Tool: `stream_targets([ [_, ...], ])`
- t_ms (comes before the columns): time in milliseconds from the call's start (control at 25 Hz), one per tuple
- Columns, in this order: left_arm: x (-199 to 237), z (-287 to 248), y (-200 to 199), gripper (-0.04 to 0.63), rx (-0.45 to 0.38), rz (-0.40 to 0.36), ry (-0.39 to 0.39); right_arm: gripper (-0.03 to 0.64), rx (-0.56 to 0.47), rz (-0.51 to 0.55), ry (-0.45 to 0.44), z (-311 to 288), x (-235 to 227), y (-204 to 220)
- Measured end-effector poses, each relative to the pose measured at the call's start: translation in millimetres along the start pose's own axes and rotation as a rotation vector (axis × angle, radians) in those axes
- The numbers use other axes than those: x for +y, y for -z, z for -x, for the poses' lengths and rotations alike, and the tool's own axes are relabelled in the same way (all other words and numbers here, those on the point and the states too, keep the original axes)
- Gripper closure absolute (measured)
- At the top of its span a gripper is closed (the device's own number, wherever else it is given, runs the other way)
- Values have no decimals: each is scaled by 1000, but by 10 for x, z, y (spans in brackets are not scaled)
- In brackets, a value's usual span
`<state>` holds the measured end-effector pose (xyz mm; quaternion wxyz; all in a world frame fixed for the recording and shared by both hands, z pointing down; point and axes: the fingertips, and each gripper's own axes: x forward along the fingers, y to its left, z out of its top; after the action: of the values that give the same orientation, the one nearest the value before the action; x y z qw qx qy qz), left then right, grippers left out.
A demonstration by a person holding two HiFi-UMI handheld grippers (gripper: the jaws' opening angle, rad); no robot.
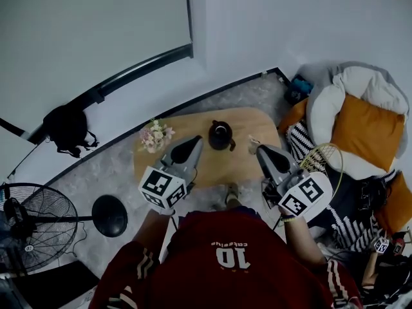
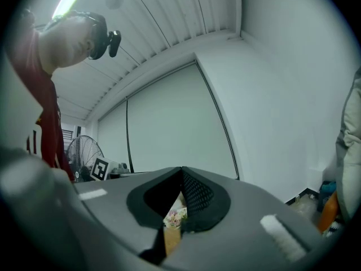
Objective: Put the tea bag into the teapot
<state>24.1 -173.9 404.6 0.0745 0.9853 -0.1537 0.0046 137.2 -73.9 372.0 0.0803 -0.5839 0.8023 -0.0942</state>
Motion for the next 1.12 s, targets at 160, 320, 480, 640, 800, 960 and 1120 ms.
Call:
stream_targets([
  [160,16,-13,3,594,-4,22,1,615,6,4,-2,-3,3,-2],
  [320,26,-8,4,594,-4,33,4,615,19,14,-6,-40,15,23],
  [480,40,-23,53,594,4,44,8,615,26,10,-7,-82,4,58],
  [640,92,-30,81,594,9,56,9,615,40,25,1,-119,-7,79],
  [800,122,-66,71,594,12,55,12,615,47,28,11,-139,-70,78],
  [960,166,-76,74,594,13,59,12,615,63,33,19,-203,-125,121],
  [1120,220,-85,87,594,14,59,8,615,72,33,12,-296,-149,152],
])
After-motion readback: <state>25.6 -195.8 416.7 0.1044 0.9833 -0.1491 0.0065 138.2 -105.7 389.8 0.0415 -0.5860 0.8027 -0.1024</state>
